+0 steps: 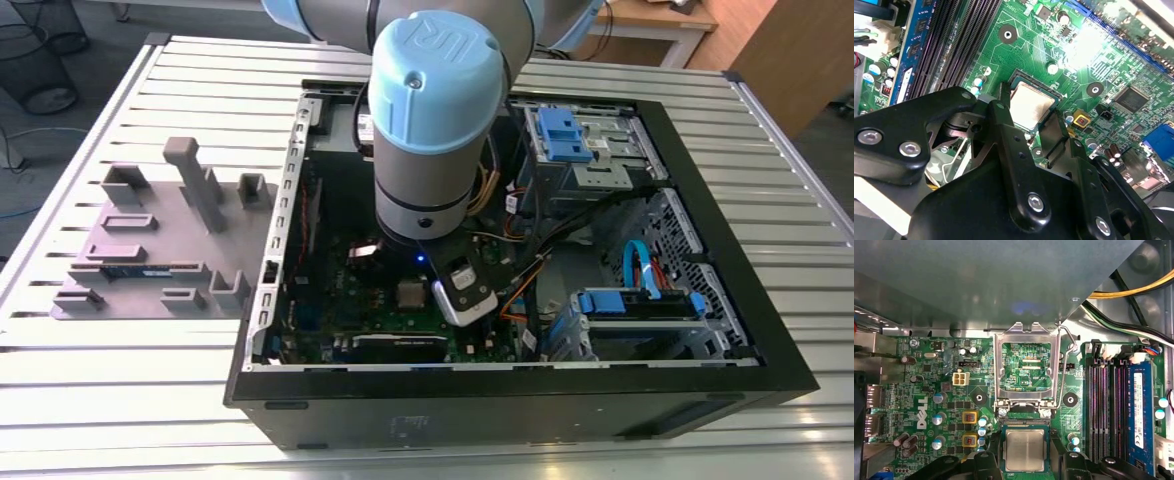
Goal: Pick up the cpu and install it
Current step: 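Place the cpu into insertion slot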
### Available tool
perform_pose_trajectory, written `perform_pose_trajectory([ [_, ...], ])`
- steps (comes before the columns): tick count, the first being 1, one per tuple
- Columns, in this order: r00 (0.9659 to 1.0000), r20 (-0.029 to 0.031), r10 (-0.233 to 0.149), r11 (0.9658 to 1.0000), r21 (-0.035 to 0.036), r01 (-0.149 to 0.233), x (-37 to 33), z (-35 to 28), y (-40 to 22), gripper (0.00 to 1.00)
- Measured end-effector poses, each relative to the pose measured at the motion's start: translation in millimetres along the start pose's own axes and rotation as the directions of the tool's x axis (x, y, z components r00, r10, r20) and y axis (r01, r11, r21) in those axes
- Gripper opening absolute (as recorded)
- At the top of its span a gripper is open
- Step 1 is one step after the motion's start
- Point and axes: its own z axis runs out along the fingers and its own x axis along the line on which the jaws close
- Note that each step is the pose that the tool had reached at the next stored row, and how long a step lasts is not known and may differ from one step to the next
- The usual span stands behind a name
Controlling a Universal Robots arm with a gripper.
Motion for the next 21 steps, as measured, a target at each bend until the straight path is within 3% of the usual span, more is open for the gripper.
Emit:
perform_pose_trajectory([
  [8,1.0,0.0004,0.0,1.0,-0.0005,0.0,-0.1,0.3,0.1,0.48],
  [9,1.0,0.0003,0.0,1.0,-0.0005,0.0,-0.1,0.3,0.1,0.54],
  [21,1.0,-0.0002,0.0,1.0,0.0003,0.0,0.0,0.1,-0.1,0.53],
])
